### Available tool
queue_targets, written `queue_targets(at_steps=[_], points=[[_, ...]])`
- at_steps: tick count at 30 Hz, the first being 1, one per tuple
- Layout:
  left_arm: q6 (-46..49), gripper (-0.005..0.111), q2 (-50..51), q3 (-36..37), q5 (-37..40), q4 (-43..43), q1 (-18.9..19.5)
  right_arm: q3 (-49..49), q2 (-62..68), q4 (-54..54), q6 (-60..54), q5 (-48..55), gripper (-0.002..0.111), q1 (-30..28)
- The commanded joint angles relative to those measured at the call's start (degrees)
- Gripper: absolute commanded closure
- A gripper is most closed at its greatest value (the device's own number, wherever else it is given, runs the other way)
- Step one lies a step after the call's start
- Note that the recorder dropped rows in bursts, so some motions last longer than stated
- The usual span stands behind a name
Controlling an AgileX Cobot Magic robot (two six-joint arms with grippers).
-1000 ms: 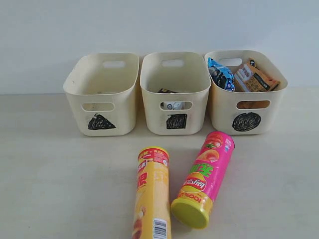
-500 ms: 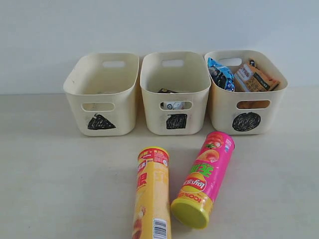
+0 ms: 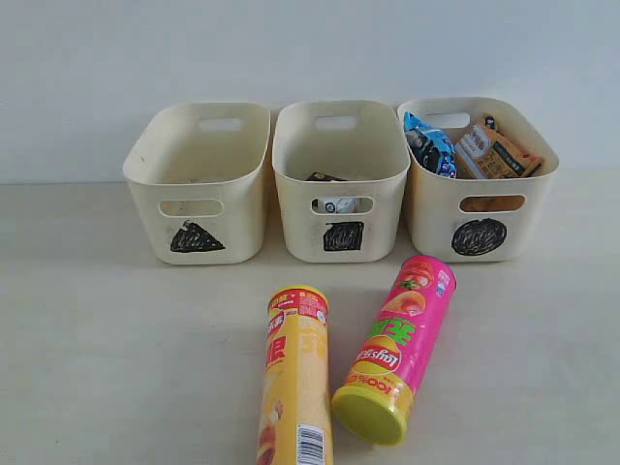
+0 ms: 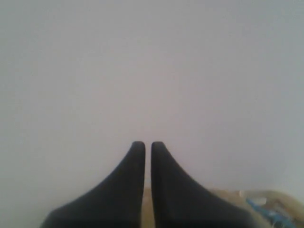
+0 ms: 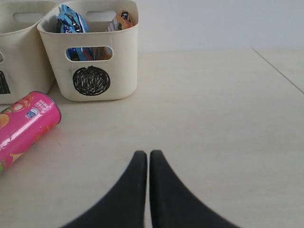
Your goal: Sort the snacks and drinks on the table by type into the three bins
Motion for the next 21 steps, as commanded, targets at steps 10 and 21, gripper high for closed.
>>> queue_targets(at_steps=[10, 21], points=[[-2.4, 0.102, 18.0, -11.4, 32.3, 28.1, -0.1, 0.3, -0.3, -0.5, 0.0, -0.4, 0.108, -0.1], [41.1, 0.102, 25.3, -16.6, 53.4, -16.2, -8.2, 0.3, -0.3, -0.5, 0.0, -0.4, 0.108, -0.1]])
